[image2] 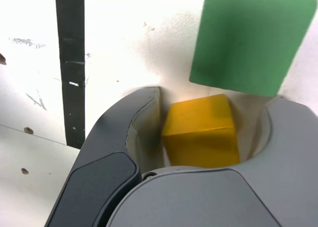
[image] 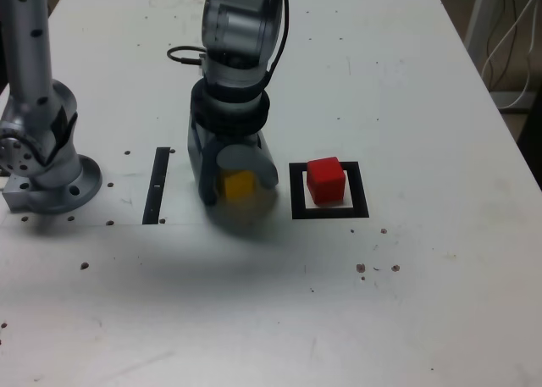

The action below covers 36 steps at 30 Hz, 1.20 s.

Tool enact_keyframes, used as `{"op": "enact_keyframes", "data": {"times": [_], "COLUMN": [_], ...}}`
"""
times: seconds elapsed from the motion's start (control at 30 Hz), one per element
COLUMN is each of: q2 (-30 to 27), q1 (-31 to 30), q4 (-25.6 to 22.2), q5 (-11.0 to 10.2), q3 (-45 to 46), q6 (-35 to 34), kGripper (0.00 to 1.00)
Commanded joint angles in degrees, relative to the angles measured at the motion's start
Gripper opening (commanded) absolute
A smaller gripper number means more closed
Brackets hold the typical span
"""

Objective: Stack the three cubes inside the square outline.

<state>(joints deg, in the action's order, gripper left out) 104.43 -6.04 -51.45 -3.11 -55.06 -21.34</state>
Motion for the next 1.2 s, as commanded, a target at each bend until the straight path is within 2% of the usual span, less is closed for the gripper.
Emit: {"op": "enact_keyframes", "data": {"times": [0.0,0.2,0.37,0.73,0.87,1.17], "q2": [0.7,-0.1,-1.4,-3.3,-2.3,5.1], "q1": [0.1,0.1,-0.2,-1.9,-2.0,-2.4], "q4": [0.3,0.2,-1.6,-18.5,-22.0,-26.9], "q5": [-0.4,-0.6,-0.4,-1.9,-2.2,-2.1], "q3": [0.1,0.0,-1.6,-16.2,-22.1,-35.8], "q6": [0.0,0.0,0.0,0.6,2.2,5.3], "kGripper": [0.42,0.28,0.24,0.24,0.24,0.24]}}
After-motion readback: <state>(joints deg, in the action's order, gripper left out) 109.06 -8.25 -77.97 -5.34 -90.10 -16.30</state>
